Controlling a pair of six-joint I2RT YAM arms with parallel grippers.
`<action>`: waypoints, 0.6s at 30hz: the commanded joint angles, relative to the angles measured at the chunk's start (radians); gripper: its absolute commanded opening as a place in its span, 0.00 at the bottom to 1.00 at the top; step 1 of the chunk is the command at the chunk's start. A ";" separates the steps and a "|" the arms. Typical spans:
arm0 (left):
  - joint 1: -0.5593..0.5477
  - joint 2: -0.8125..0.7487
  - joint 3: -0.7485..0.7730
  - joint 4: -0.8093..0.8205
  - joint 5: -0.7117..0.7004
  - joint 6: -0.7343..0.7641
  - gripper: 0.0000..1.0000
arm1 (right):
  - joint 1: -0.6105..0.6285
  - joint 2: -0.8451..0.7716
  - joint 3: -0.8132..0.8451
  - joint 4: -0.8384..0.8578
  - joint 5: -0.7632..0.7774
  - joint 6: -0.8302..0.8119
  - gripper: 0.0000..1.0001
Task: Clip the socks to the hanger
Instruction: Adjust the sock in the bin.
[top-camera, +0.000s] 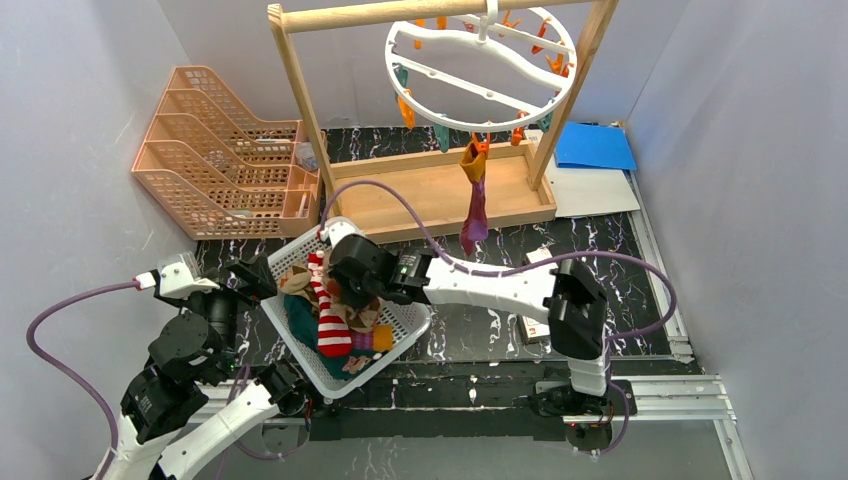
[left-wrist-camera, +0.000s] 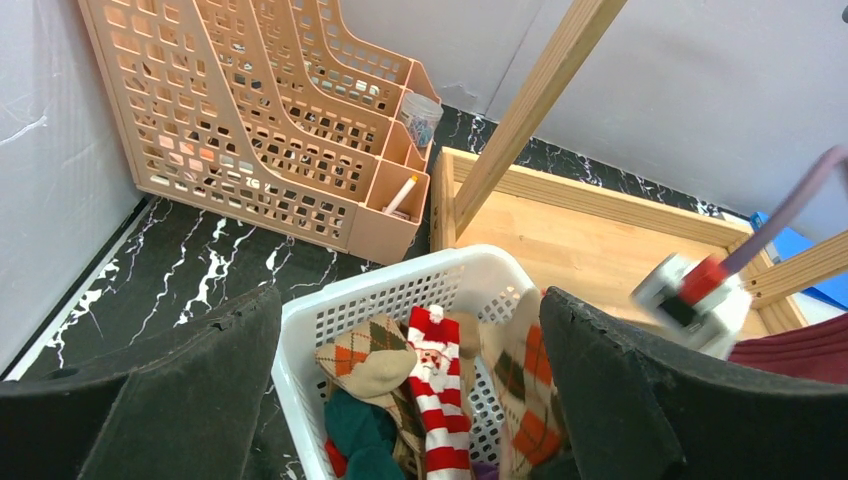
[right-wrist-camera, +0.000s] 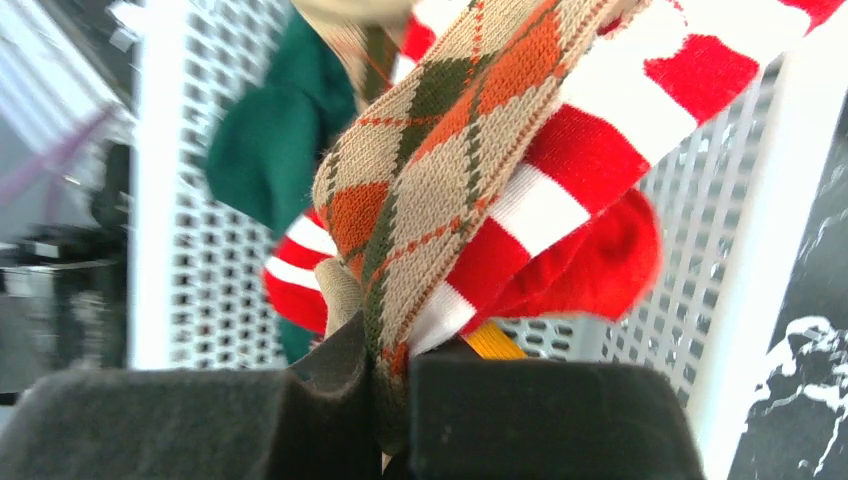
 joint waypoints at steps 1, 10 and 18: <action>-0.003 0.012 0.007 -0.005 -0.005 -0.029 0.98 | 0.006 -0.046 0.128 0.012 -0.012 -0.053 0.01; -0.003 0.013 0.010 -0.005 -0.010 -0.027 0.98 | 0.006 0.005 0.142 0.184 -0.173 -0.059 0.01; -0.002 0.004 -0.001 -0.006 -0.018 -0.026 0.98 | -0.017 0.170 0.241 0.222 -0.233 -0.054 0.01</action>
